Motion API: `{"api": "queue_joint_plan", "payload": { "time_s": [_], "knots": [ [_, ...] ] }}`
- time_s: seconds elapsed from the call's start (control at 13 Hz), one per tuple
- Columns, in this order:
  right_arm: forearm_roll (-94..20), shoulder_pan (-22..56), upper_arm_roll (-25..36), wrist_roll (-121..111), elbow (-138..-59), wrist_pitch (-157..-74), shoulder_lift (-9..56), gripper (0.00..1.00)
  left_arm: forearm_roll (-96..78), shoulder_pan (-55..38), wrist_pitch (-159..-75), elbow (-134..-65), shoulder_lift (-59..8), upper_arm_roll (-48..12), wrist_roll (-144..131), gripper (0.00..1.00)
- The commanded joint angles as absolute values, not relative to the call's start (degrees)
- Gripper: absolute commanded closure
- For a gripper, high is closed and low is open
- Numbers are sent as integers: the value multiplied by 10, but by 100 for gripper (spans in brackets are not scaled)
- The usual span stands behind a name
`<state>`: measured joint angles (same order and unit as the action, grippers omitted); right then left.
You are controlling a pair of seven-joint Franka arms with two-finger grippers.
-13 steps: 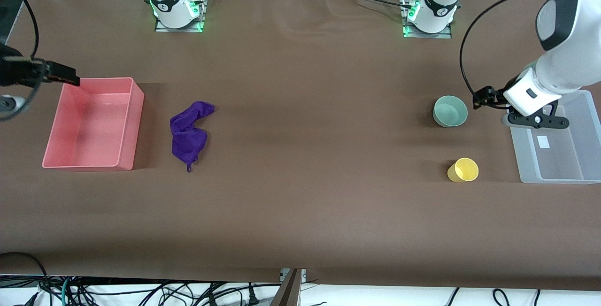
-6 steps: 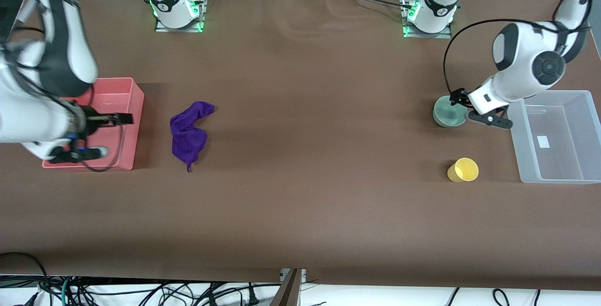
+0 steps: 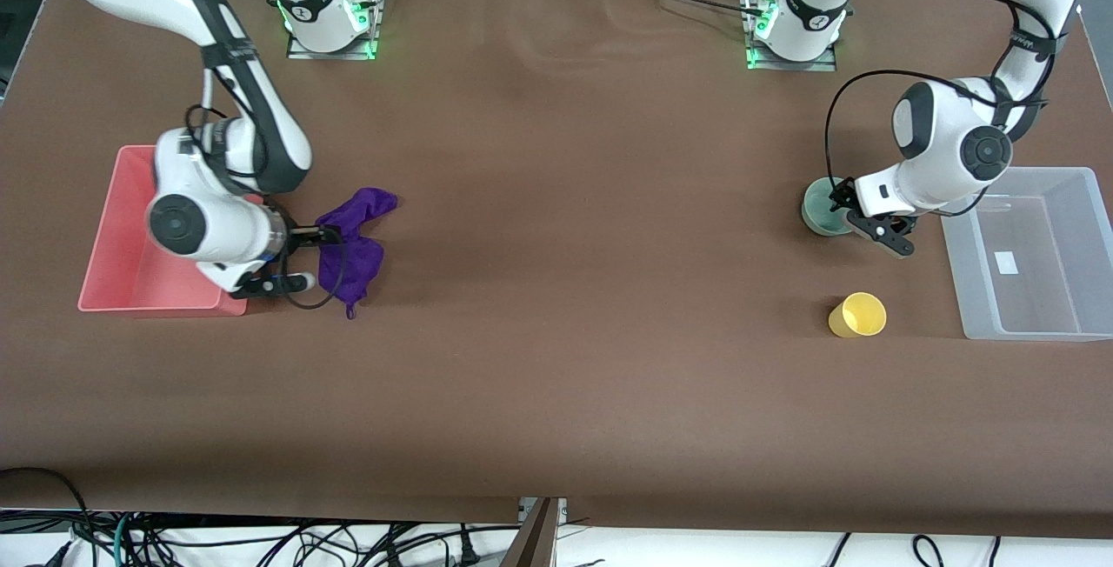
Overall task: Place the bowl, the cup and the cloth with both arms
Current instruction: 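Grasp the green cup with the left gripper while the right gripper grasps the cloth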
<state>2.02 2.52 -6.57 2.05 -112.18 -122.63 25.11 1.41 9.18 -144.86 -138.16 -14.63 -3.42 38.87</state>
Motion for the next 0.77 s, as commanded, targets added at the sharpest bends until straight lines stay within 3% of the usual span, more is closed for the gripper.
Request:
{"api": "queue_joint_plan", "payload": {
  "time_s": [0.0,0.23,0.31,0.38,0.46,0.54,0.69],
  "knots": [
    [16,24,-68,27,-1164,-1292,255,0,11,93,-1477,-1389,-160,-37,428,96],
    [17,30,-68,27,-1190,-1361,278,1,11,93,-1477,-1385,-156,-38,432,100],
    [17,32,-68,27,-1201,-1389,285,17,11,92,-1472,-1383,-151,-38,433,100],
    [17,33,-68,26,-1208,-1404,287,47,11,92,-1465,-1382,-138,-38,433,100],
    [17,33,-69,27,-1208,-1403,288,84,11,92,-1436,-1372,-121,-38,432,100],
    [17,33,-72,26,-1208,-1398,288,100,11,93,-1387,-1354,-100,-36,430,100],
    [16,33,-81,25,-1195,-1376,286,100,12,111,-1269,-1271,-88,-26,432,100]
  ]
}}
